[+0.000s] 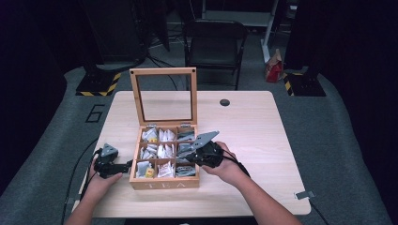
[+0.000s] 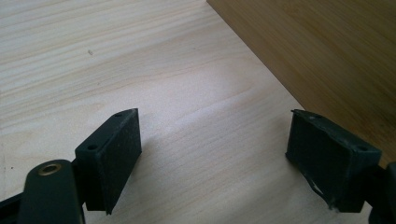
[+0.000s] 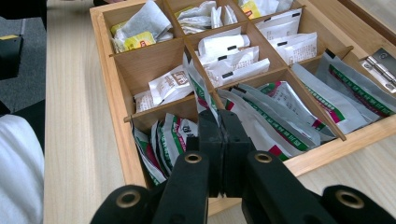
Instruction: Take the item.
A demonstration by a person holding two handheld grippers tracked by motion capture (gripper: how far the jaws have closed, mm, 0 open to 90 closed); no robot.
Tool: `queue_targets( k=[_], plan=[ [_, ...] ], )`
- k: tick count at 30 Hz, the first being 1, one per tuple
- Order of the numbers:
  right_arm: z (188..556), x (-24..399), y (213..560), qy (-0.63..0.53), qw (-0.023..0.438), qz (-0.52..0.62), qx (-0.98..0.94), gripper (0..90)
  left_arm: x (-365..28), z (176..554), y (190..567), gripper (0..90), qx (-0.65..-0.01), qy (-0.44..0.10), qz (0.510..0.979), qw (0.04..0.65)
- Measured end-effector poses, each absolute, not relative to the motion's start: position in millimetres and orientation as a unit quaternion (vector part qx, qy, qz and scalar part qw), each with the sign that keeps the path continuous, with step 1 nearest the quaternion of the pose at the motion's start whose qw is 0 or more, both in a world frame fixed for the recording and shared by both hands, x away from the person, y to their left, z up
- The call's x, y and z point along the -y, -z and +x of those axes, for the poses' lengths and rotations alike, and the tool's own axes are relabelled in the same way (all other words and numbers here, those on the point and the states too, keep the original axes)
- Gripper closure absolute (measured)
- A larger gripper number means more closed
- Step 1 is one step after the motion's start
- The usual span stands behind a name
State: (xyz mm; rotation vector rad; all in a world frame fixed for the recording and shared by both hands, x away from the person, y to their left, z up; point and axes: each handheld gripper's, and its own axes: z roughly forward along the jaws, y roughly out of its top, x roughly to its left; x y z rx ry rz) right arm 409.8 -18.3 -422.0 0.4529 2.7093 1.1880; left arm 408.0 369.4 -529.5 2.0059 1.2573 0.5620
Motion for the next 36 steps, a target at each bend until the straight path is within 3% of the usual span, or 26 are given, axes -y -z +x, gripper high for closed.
queue_targets(
  k=[36],
  plan=[
    [408,35,383,-0.432,0.067,0.171,-0.883,90.0,-369,407,530,17.4,-0.488,-0.212,0.772,0.348]
  ],
)
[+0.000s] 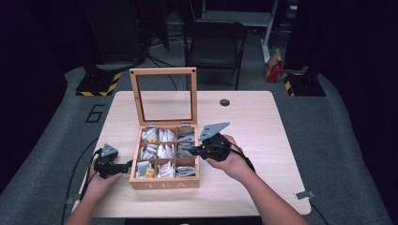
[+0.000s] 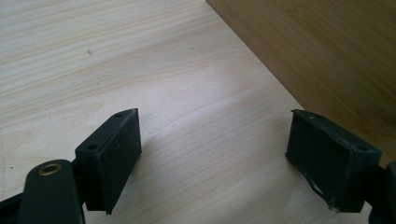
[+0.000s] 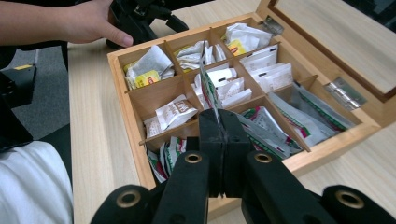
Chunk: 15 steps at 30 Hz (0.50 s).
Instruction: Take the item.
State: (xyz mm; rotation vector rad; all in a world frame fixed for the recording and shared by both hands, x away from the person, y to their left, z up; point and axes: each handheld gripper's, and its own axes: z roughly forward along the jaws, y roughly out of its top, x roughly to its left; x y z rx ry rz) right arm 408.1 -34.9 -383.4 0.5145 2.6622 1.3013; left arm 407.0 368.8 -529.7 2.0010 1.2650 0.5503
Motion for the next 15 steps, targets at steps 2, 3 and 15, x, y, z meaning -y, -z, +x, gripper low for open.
queue_targets(
  k=[2,3,15],
  plan=[
    [409,38,381,-0.432,0.073,0.171,-0.882,90.0,-369,407,530,17.4,-0.488,-0.212,0.772,0.348],
    [409,40,380,-0.431,0.074,0.174,-0.882,89.9,-369,407,530,17.4,-0.488,-0.212,0.772,0.348],
    [414,69,379,-0.427,0.095,0.207,-0.875,89.7,-369,407,530,17.5,-0.488,-0.212,0.772,0.348]
  ],
)
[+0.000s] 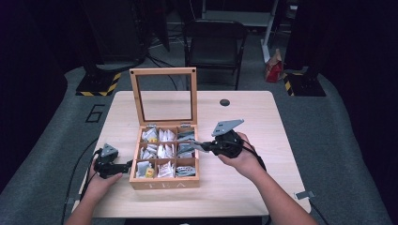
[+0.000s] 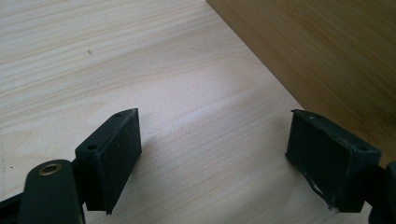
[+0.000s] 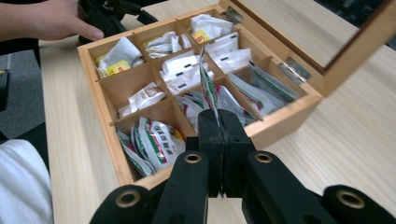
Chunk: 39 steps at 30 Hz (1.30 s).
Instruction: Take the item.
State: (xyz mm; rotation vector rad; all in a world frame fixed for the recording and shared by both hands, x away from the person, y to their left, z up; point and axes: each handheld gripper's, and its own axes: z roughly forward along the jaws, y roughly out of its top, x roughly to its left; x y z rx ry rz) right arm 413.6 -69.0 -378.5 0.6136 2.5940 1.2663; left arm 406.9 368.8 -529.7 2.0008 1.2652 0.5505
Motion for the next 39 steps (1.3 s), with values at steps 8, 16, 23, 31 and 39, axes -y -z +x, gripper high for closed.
queue_targets(
  k=[8,16,23,31,39],
  plan=[
    [415,90,379,-0.426,0.112,0.231,-0.867,89.6,-369,407,530,17.4,-0.488,-0.212,0.773,0.347],
    [418,107,381,-0.426,0.124,0.248,-0.861,89.5,-369,407,530,17.5,-0.488,-0.211,0.772,0.347],
    [419,119,379,-0.427,0.131,0.263,-0.855,89.4,-369,407,530,17.4,-0.488,-0.211,0.773,0.347],
    [421,133,378,-0.427,0.142,0.276,-0.85,89.1,-369,407,530,17.5,-0.488,-0.211,0.772,0.347],
    [423,147,375,-0.43,0.151,0.289,-0.842,89.0,-369,407,530,17.5,-0.486,-0.214,0.773,0.348]
  ],
)
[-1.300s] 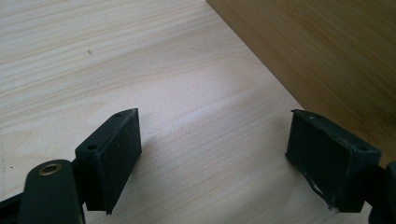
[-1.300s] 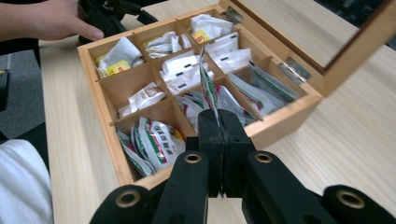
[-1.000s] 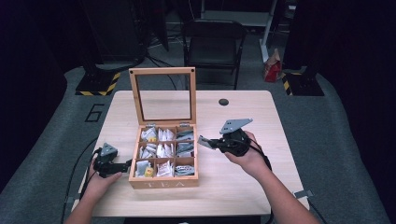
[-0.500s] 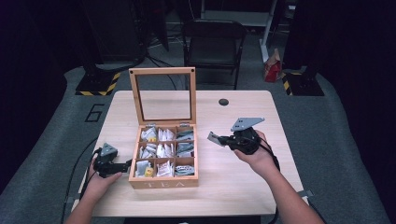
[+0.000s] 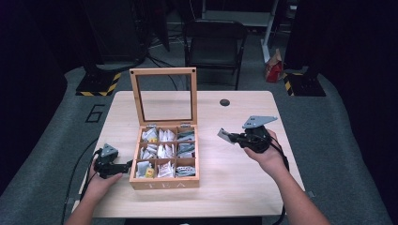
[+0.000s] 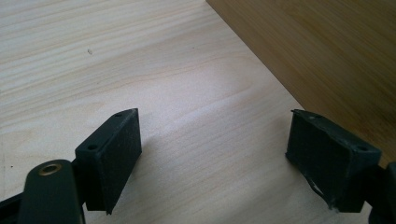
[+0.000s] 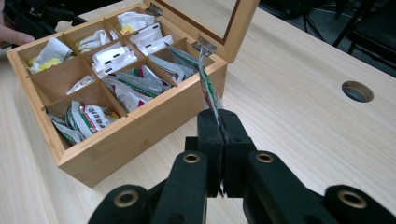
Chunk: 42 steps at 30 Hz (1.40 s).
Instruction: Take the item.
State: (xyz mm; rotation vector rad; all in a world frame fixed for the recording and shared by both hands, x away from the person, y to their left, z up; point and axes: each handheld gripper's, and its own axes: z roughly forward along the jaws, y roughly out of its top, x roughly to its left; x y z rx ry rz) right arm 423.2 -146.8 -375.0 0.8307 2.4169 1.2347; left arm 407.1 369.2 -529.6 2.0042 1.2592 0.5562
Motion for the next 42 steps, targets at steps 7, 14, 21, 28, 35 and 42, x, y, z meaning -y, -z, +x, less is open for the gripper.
queue_targets(
  k=[7,14,21,28,35,42],
  plan=[
    [424,155,376,-0.428,0.156,0.299,-0.838,88.9,-369,407,530,17.5,-0.486,-0.214,0.773,0.348],
    [424,164,379,-0.424,0.163,0.311,-0.834,88.9,-369,407,530,17.5,-0.486,-0.214,0.773,0.348],
    [424,172,385,-0.419,0.169,0.321,-0.833,88.8,-369,407,530,17.5,-0.485,-0.214,0.773,0.347],
    [424,181,390,-0.416,0.171,0.332,-0.829,88.8,-369,407,529,17.5,-0.485,-0.214,0.774,0.346],
    [424,191,393,-0.416,0.179,0.344,-0.823,88.6,-369,407,530,17.4,-0.484,-0.215,0.774,0.347],
    [423,192,404,-0.403,0.187,0.352,-0.824,88.5,-369,407,530,17.4,-0.484,-0.215,0.774,0.347]
  ],
)
